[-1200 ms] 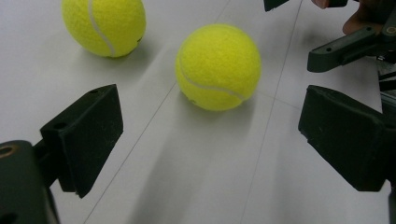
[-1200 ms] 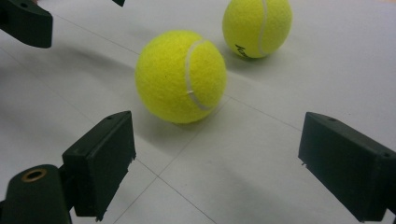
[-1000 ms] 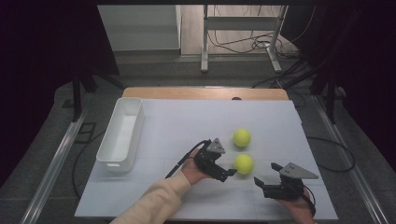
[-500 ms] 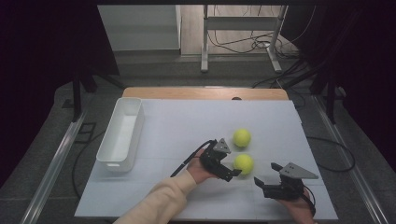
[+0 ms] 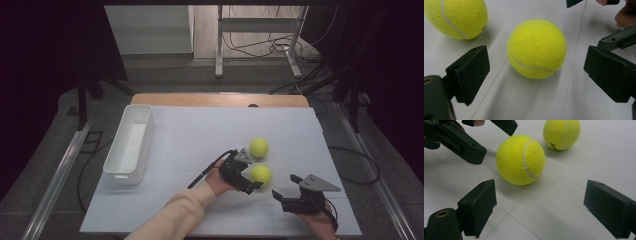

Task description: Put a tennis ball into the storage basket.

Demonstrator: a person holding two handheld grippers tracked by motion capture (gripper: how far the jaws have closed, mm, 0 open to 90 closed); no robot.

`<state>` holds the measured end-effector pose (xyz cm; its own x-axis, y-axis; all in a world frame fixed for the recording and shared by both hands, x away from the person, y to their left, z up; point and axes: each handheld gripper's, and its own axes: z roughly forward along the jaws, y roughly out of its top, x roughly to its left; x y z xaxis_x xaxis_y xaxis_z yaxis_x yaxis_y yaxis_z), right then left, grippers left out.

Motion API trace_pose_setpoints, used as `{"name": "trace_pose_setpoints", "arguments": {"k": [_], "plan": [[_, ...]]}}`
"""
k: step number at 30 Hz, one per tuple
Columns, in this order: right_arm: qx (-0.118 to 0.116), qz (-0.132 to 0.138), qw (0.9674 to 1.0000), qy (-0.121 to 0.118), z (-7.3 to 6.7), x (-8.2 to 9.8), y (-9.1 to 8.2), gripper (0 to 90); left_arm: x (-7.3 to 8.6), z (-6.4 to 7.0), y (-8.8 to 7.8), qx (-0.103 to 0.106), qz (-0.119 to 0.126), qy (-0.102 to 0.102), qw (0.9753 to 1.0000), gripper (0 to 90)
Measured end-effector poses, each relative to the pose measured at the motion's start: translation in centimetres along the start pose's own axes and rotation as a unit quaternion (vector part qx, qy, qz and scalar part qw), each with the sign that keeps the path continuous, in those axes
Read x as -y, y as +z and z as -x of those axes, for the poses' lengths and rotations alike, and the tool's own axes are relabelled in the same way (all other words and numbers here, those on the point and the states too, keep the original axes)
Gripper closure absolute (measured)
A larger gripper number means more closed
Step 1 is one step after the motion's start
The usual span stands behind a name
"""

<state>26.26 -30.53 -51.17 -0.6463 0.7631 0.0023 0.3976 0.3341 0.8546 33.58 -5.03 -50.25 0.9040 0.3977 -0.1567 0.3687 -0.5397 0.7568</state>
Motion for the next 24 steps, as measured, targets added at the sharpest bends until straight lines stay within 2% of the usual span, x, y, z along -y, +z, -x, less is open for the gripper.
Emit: {"name": "trace_pose_setpoints", "arguments": {"k": [13,23,24], "plan": [[0.000,-0.001,1.0000,0.001,0.0,0.0,0.0,11.5,-0.4,0.0,1.2,0.002,-0.010,0.000,1.0000,7.4],[0.002,-0.002,1.0000,0.003,0.1,0.0,0.0,11.5,-0.5,-0.1,1.9,0.006,-0.022,0.009,0.9997,7.8],[0.003,-0.003,1.0000,0.003,0.1,0.0,0.0,11.5,-0.5,-0.1,2.0,0.007,-0.019,0.003,0.9998,7.9]]}}
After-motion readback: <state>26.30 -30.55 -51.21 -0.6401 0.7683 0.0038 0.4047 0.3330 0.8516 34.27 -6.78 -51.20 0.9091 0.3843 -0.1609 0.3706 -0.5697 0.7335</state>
